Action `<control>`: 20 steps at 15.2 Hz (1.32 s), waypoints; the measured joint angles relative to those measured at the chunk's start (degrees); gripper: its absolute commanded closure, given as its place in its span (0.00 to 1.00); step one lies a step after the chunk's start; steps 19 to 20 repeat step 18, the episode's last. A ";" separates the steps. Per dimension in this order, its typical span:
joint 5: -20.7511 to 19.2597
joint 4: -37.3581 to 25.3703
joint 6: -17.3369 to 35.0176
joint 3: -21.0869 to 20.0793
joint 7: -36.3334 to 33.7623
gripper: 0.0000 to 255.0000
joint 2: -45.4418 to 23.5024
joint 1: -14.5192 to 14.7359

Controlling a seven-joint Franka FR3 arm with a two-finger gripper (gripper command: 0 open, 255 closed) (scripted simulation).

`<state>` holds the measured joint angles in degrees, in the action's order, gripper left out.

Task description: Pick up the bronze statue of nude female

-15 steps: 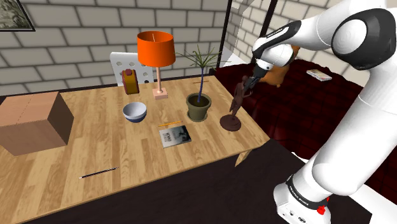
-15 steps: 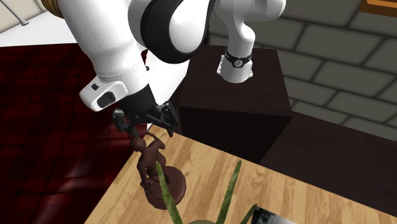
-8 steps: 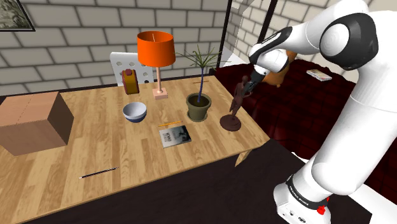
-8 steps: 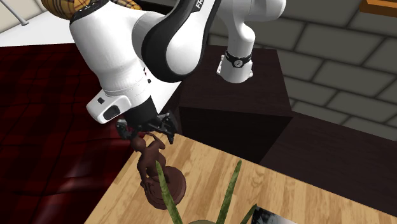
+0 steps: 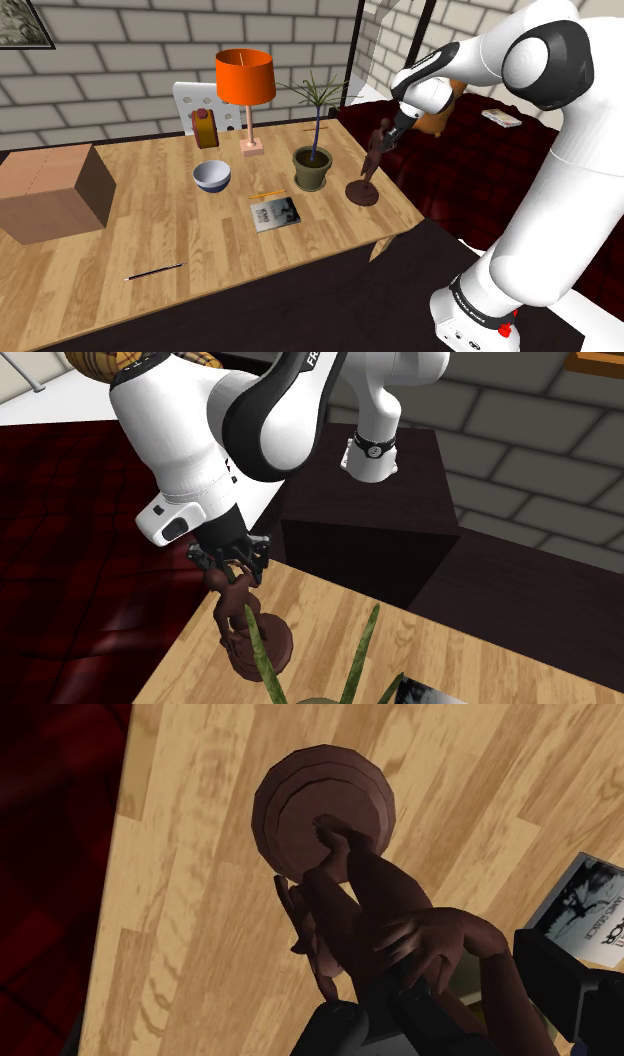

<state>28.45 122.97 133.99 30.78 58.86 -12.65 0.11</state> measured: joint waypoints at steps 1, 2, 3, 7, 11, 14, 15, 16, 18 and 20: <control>-0.01 0.01 0.00 0.00 0.00 1.00 0.00 0.00; 0.01 0.05 0.03 0.00 0.03 1.00 0.02 0.00; -0.26 0.09 -0.17 0.07 -0.21 1.00 0.22 0.08; -2.55 -0.31 -2.07 0.68 -2.24 1.00 2.32 0.65; -4.54 -1.45 -4.32 1.20 -3.96 1.00 4.00 0.90; -6.09 -2.18 -6.02 1.49 -5.35 1.00 5.46 1.14; -6.75 -2.23 -6.57 1.62 -5.86 1.00 6.20 1.22; -7.24 -2.60 -7.24 1.70 -6.32 1.00 6.64 1.27; -7.93 -3.06 -8.10 1.75 -7.05 1.00 7.30 1.40; -7.93 -3.06 -8.10 1.75 -7.05 1.00 7.30 1.40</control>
